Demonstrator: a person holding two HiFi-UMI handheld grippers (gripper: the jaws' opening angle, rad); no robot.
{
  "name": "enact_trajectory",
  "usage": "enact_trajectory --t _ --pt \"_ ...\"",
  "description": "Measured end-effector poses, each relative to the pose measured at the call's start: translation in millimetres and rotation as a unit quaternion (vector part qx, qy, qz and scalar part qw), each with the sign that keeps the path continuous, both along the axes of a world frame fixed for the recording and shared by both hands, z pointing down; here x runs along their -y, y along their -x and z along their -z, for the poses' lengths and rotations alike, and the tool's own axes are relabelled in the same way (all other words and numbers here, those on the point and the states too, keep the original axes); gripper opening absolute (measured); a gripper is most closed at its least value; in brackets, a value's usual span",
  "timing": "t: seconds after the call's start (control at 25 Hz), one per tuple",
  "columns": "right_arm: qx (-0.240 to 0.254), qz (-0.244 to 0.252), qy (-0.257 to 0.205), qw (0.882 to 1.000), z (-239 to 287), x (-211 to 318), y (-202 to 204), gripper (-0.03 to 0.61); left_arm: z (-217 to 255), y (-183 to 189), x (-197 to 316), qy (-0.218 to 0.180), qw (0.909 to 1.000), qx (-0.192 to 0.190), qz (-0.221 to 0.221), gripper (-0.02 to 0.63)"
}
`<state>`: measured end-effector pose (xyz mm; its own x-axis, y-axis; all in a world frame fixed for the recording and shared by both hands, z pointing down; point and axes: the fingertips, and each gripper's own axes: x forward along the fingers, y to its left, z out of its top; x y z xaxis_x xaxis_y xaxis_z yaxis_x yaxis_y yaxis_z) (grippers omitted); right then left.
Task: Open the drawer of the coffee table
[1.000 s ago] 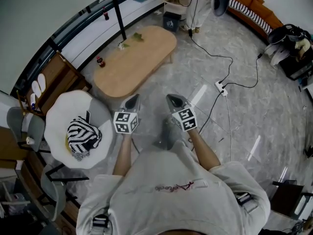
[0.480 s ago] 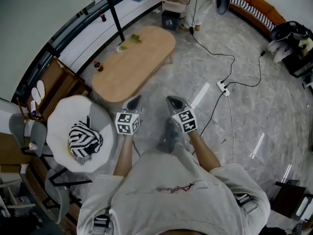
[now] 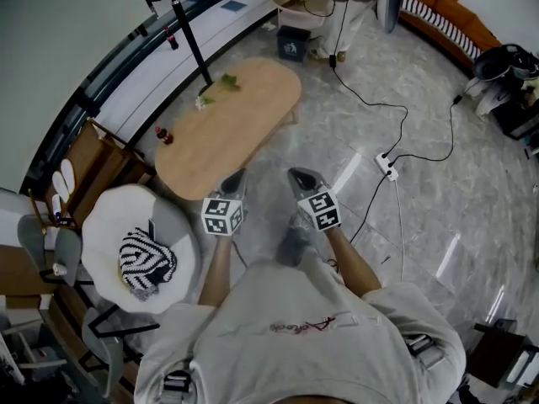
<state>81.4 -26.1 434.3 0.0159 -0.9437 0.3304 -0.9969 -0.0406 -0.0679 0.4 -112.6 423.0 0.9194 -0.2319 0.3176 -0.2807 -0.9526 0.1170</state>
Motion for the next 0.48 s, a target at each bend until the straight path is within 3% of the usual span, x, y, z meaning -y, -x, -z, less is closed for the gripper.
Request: enact_trajectory --t 0.48 --pt "-0.002 -0.001 -0.001 1.000 7 57 -127 0.005 11 -123 59 -0.006 1.0000 0.007 -0.001 0.000"
